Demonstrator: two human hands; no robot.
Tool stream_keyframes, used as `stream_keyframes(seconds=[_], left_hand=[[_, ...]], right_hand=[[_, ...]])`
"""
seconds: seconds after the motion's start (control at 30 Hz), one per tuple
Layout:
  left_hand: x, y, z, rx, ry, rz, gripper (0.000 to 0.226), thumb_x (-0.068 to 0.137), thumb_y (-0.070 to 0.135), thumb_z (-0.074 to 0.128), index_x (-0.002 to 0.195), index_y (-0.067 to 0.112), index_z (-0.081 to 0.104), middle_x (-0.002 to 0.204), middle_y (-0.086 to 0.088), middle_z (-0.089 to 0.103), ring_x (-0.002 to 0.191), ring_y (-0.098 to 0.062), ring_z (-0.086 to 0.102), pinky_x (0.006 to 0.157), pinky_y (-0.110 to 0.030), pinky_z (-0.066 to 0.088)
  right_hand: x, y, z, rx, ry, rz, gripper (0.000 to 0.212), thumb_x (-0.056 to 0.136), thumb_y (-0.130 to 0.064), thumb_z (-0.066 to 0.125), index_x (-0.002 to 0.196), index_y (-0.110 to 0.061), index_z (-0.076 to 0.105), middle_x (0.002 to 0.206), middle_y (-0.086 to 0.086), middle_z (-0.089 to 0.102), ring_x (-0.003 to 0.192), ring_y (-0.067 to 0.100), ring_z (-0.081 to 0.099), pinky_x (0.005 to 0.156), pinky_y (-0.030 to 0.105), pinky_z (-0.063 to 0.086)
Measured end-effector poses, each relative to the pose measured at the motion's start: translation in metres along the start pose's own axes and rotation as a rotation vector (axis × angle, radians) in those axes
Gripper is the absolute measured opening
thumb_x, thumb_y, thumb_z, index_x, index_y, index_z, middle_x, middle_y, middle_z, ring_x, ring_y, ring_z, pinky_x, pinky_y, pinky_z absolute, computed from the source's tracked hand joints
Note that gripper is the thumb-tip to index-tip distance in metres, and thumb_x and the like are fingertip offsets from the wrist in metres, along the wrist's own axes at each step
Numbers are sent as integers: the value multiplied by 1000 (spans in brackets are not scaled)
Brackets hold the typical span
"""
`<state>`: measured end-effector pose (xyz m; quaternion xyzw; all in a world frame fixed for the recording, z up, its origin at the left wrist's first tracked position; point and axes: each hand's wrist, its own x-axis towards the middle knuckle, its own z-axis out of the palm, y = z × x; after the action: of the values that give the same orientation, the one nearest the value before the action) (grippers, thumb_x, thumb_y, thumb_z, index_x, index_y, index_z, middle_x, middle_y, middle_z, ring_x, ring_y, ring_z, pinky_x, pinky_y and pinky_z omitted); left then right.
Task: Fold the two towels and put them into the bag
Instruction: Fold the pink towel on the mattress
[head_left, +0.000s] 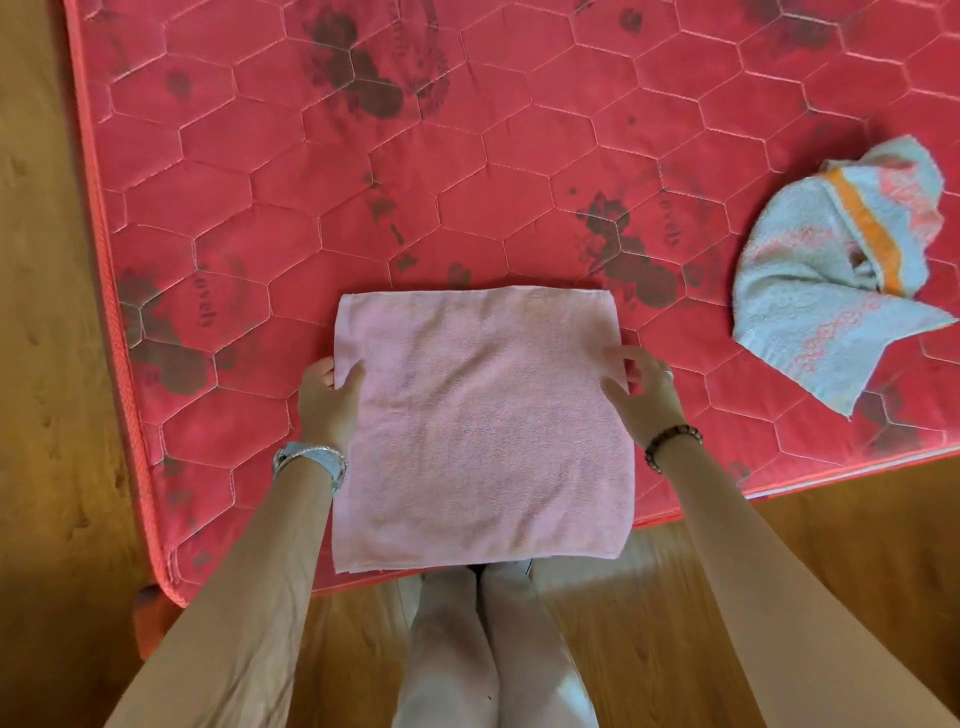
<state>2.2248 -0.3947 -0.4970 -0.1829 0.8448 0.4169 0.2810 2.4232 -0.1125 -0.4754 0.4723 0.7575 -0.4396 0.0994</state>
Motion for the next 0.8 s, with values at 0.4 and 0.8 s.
stream_keyframes(seconds=[0.4, 0.8], left_hand=[[31, 30, 18, -56, 88, 117, 14, 95, 17, 60, 104, 8, 53, 91, -1, 52, 84, -21, 54, 79, -35, 42], [31, 50, 63, 311, 181, 900, 63, 85, -5, 50, 147, -4, 37, 154, -21, 37, 145, -34, 31, 123, -38, 20]], right_hand=[[47, -29, 11, 69, 146, -138, 59, 83, 14, 47, 132, -18, 58, 121, -1, 48, 120, 26, 45, 98, 19, 32], [67, -65, 49, -420, 278, -541, 58, 85, 0, 51, 142, -9, 43, 160, 4, 22, 144, 29, 25, 117, 37, 20]])
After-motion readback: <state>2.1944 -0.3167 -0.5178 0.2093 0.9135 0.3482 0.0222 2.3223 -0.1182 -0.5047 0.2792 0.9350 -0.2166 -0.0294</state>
